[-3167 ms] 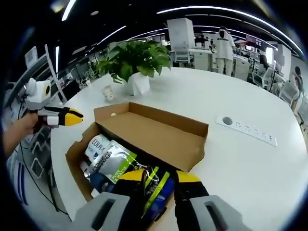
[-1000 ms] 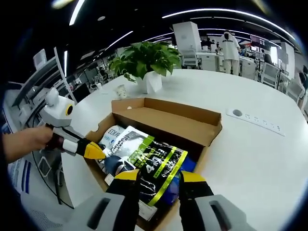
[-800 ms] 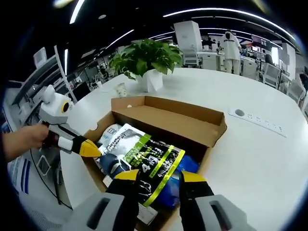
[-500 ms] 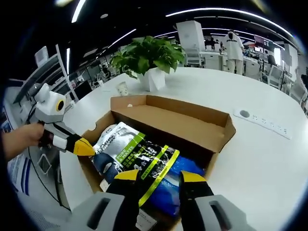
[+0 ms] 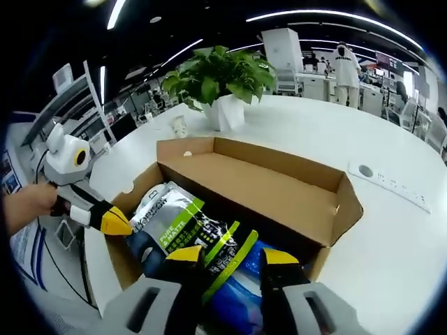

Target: Operate the shoe box by opening the lid, removing the specified soft item, and placing it in the target area until the item is outside and the box remains undamaged.

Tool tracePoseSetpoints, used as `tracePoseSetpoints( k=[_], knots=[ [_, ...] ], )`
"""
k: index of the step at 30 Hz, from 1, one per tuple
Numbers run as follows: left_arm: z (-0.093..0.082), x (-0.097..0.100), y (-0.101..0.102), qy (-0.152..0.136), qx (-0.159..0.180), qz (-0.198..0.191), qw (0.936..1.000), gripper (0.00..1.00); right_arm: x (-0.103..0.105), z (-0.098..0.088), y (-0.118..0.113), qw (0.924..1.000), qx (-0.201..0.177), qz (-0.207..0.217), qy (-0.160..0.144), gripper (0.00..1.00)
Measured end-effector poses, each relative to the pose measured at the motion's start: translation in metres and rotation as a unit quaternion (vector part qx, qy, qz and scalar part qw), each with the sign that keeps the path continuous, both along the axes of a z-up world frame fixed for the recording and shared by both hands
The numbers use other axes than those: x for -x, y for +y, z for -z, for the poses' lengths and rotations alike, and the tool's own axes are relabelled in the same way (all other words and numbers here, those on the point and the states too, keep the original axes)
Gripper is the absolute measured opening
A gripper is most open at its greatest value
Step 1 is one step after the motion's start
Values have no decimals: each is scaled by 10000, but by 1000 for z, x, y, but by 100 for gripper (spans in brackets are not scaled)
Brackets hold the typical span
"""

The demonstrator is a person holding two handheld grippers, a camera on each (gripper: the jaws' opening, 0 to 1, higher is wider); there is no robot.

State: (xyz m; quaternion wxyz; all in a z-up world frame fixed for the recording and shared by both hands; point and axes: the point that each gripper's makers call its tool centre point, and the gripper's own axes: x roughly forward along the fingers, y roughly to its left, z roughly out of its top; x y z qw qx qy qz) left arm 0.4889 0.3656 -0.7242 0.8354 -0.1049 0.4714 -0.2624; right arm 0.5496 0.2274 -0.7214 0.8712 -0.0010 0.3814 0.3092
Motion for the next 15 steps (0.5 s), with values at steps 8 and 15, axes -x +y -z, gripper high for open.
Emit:
tracePoseSetpoints(
  k=[8, 15],
  knots=[
    [2, 0, 1, 18, 53, -40, 10000, 0, 3, 4, 7, 9995, -226, 34, 204, 20],
    [2, 1, 2, -8, -18, -7, 10000, 0, 2, -2, 5, 9999, -133, 25, 25, 11]
  ],
)
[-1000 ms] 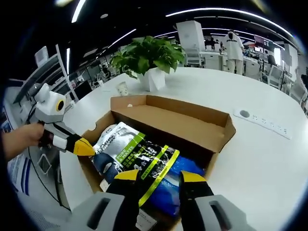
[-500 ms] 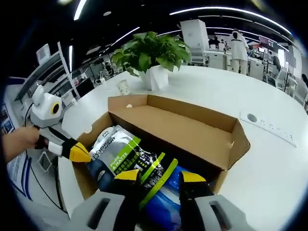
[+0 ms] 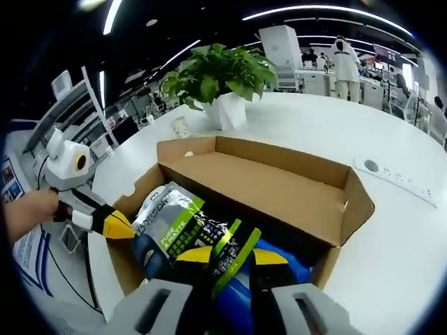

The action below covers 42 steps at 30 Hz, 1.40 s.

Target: Operate the shoe box by opening the lid, removing the specified soft item, and placing it in the target area until the item is outside and the box remains undamaged.

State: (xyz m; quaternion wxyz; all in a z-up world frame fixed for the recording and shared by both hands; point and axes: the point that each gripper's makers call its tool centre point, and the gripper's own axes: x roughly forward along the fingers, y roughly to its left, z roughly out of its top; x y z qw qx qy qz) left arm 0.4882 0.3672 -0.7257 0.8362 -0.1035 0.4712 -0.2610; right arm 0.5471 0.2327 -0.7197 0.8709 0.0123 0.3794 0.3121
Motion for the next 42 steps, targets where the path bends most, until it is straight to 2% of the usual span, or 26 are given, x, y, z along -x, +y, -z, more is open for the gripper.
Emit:
tracePoseSetpoints(
  k=[3, 5, 13, 19, 42],
  knots=[
    [0, 1, 0, -40, -50, 26, 10000, 0, -3, -5, -4, 9999, -37, 117, -44, 2],
    [0, 1, 0, -55, -66, 36, 10000, 0, -3, -6, -5, 9999, -87, 138, -18, 0],
    [-3, 4, -1, -83, -52, 82, 9999, 0, -1, -16, -2, 9991, -298, 305, -9, 0],
    [-15, 0, 0, -163, 160, -14, 9997, 0, -2, -27, -4, 9987, -325, 375, -125, 0],
    [-58, 5, -12, -503, 296, 163, 9982, 0, 6, -77, -16, 9956, -552, 581, -476, 0]
  ],
)
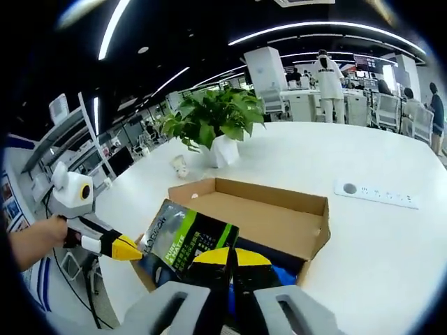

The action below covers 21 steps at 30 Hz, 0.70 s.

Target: Operate the shoe box by opening the lid, removing the specified soft item, and placing it in the target area until the item is outside and the box remains undamaged.

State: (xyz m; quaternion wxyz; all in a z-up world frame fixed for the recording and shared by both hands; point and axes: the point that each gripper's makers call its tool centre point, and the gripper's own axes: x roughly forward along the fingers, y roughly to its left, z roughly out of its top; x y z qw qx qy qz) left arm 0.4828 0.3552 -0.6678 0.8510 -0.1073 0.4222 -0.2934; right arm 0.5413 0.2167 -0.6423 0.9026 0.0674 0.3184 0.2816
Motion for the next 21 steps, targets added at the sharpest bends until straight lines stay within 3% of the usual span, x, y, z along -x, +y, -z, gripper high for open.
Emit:
tracePoseSetpoints(
  k=[12, 21],
  knots=[
    [-31, 4, -16, -172, -86, 114, 9997, 0, 8, -24, -18, 9998, -162, 124, -59, 0],
    [-38, 7, -42, -204, -35, 208, 9996, 0, 11, -35, -47, 9994, -180, 278, -40, 0]
  ],
)
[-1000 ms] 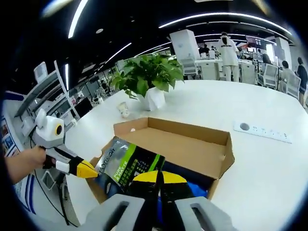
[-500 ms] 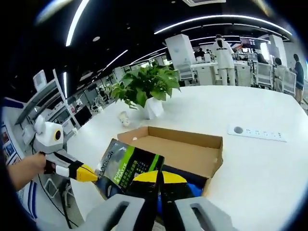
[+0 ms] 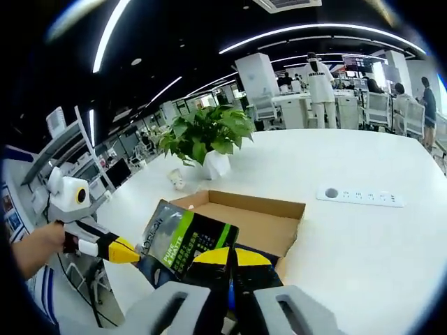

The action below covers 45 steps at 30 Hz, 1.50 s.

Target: Operate the shoe box by opening the lid, removing the specified soft item, and placing it in the target area until the item is outside and the box remains undamaged.

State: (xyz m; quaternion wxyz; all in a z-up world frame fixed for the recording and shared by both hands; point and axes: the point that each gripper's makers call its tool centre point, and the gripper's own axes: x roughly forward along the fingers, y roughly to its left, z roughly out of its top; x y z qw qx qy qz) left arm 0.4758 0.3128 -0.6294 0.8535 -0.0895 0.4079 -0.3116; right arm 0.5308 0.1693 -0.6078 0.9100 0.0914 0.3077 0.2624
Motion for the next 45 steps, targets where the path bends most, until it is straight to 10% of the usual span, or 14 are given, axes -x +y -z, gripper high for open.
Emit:
tracePoseSetpoints(
  k=[45],
  knots=[
    [10, 17, -121, 233, 183, 424, 9987, 0, 20, 17, -121, 9987, 257, 363, 262, 0]
  ],
)
